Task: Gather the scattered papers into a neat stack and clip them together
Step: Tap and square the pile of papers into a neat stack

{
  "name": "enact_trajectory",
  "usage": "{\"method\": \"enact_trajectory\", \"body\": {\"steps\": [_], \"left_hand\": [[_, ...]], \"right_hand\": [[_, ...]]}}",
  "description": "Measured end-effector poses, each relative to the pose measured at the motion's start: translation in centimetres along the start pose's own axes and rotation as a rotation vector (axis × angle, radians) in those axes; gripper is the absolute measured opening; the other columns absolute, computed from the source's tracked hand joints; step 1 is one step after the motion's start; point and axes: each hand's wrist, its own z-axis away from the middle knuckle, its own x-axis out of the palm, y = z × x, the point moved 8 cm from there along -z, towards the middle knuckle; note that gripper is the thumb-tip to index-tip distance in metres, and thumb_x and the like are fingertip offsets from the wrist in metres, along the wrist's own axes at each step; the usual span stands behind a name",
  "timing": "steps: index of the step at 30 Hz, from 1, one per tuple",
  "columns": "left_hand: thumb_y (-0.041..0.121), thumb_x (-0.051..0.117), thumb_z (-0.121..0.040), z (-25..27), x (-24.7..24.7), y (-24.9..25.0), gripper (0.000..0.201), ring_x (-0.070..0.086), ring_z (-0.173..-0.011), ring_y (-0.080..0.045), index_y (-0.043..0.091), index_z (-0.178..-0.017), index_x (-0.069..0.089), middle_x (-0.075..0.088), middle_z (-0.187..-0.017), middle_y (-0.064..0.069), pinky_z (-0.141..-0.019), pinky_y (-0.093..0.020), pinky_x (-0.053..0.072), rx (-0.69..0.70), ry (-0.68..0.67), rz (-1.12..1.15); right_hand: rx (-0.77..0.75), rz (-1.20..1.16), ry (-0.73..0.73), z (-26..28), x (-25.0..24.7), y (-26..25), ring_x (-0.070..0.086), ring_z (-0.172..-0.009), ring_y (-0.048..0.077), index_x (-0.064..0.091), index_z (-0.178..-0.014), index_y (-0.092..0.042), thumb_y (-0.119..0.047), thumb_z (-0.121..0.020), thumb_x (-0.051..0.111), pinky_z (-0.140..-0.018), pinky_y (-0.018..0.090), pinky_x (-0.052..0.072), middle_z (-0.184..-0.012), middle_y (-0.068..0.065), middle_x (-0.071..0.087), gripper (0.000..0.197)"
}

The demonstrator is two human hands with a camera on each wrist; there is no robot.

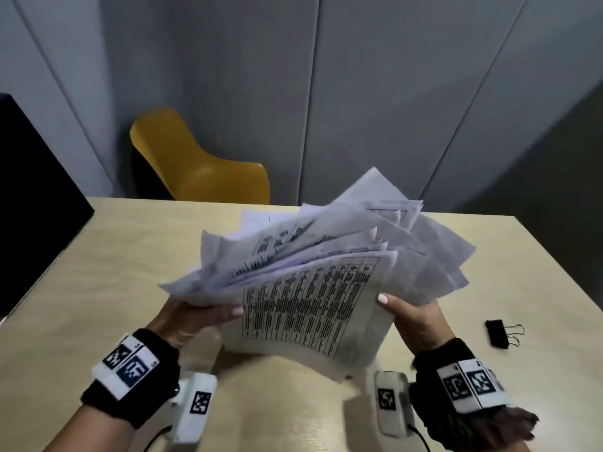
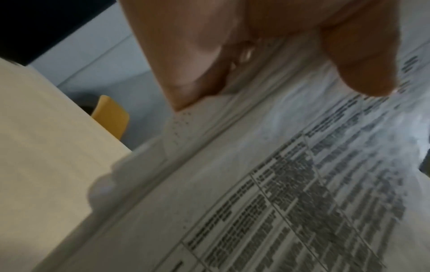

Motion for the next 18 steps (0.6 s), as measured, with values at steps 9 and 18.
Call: {"method": "enact_trajectory", "body": {"steps": [9,18], "left_hand": [[0.051,0.089,-0.008,1.4,0.3,0.2,0.090,0.065,-0.060,0.005,0.018,-0.088,0.063,0.071,-0.065,0.019,-0.050,-0.009,0.050,0.005,0.196,-0.004],[0.052,0.090,-0.015,1.3,-0.5,-0.5,0.075,0.069,-0.080,0.001,0.022,-0.081,0.075,0.074,-0.081,0.016,-0.068,-0.013,0.054,-0.015,0.214,0.023]], "right_hand": [[0.082,-0.013,0.003,0.3,-0.1,0.8,0.066,-0.099,0.033,0.077,-0.088,-0.019,-0.040,-0.024,0.095,-0.092,0.052,0.049,-0.095,0.007,0.075,0.069],[0.055,-0.006,-0.031,-0.1,-0.5,0.0,0.064,-0.101,0.031,0.077,-0.088,-0.018,-0.043,-0.026,0.094,-0.098,0.053,0.046,-0.096,0.006,0.074,0.068]]}}
